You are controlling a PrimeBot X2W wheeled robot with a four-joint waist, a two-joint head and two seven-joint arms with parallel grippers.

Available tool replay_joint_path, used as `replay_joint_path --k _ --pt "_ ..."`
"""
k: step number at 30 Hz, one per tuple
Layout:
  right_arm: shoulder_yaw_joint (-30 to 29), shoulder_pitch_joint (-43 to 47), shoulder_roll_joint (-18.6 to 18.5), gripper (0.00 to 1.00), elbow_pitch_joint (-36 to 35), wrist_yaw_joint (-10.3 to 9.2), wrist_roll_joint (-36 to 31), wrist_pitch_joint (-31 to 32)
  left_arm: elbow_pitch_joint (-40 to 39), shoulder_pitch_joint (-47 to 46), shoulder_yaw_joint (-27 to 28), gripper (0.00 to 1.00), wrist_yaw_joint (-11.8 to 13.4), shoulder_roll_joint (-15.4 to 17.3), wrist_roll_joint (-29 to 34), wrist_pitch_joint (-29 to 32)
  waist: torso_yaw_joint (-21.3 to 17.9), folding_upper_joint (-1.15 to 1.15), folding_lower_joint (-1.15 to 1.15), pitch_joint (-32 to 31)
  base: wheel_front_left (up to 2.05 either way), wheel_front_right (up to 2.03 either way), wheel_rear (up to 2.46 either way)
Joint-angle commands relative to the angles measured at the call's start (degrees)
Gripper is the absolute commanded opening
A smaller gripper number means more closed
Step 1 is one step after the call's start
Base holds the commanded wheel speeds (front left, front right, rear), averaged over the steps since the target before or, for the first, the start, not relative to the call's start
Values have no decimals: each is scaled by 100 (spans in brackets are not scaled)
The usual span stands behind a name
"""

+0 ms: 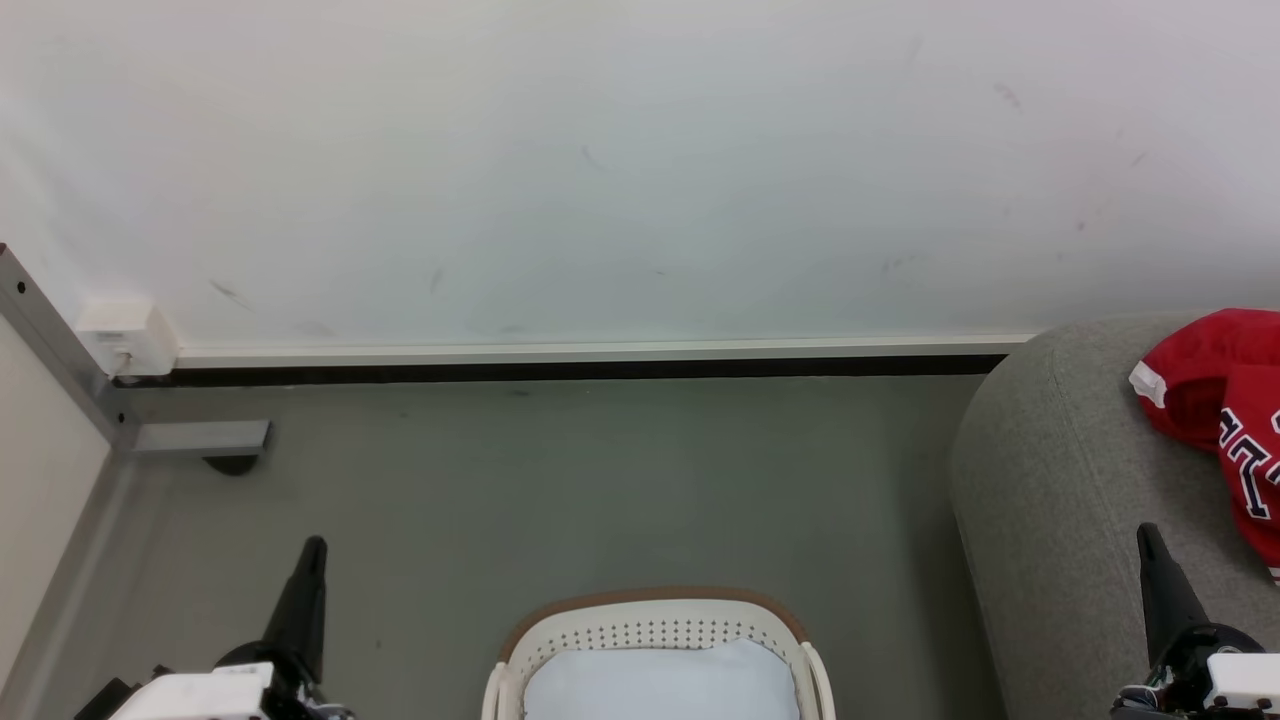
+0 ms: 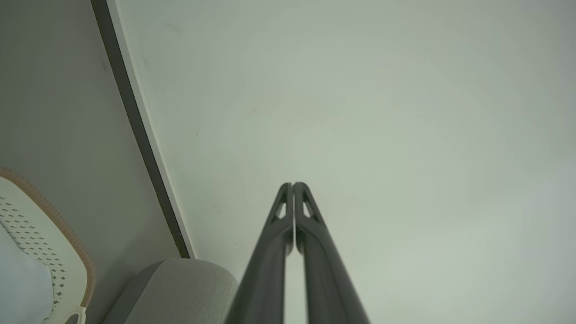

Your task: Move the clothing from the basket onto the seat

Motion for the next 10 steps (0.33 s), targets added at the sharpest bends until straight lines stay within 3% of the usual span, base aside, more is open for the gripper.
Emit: replay_joint_path --k 1,10 --pt "-20 76 -2 0 -35 -10 8 15 -22 -45 11 0 -24 40 -79 20 0 0 0 0 0 0 0" --pt "-20 76 -2 0 -35 -10 9 14 -22 -45 11 0 -24 40 -79 20 0 0 0 0 0 0 0"
